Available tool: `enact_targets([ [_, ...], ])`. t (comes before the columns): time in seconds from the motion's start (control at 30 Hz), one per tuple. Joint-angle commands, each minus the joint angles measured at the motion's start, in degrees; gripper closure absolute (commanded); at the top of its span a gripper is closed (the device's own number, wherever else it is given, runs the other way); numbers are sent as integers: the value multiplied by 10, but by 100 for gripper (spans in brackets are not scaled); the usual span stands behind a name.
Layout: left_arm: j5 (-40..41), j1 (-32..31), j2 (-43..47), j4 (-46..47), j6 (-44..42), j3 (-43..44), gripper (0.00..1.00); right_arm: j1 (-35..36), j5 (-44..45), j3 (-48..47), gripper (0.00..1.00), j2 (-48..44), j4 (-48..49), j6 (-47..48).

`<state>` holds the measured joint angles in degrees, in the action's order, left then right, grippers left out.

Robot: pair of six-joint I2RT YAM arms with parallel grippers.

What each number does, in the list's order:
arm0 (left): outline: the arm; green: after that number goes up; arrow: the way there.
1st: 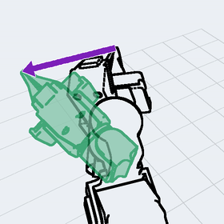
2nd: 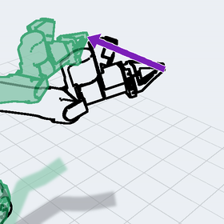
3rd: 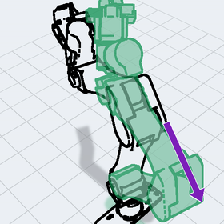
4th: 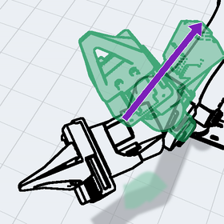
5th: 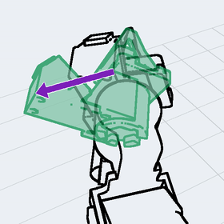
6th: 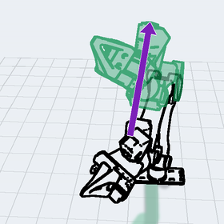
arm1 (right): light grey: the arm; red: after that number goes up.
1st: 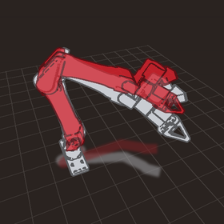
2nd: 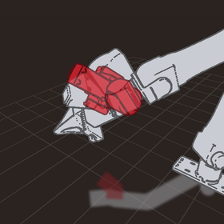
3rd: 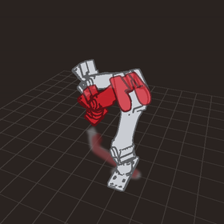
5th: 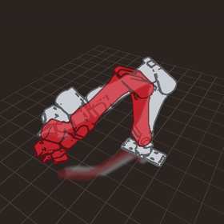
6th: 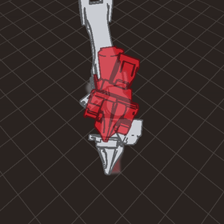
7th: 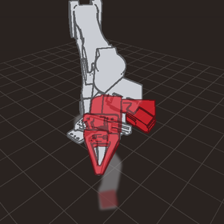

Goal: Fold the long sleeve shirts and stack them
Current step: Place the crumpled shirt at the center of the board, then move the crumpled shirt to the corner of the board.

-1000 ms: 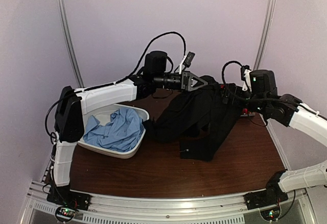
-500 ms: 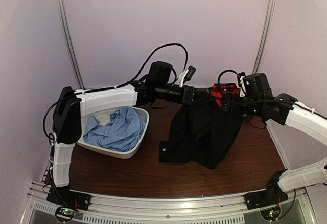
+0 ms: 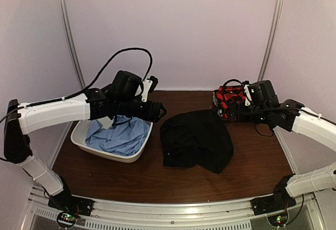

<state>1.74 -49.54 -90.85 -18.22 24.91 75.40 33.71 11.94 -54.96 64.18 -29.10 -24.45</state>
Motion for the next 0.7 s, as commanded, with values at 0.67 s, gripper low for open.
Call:
enact_targets([
  [0.67, 241, -115, -12, -156, 143, -170, 51, 7, -78, 39, 0, 38, 75, 0],
])
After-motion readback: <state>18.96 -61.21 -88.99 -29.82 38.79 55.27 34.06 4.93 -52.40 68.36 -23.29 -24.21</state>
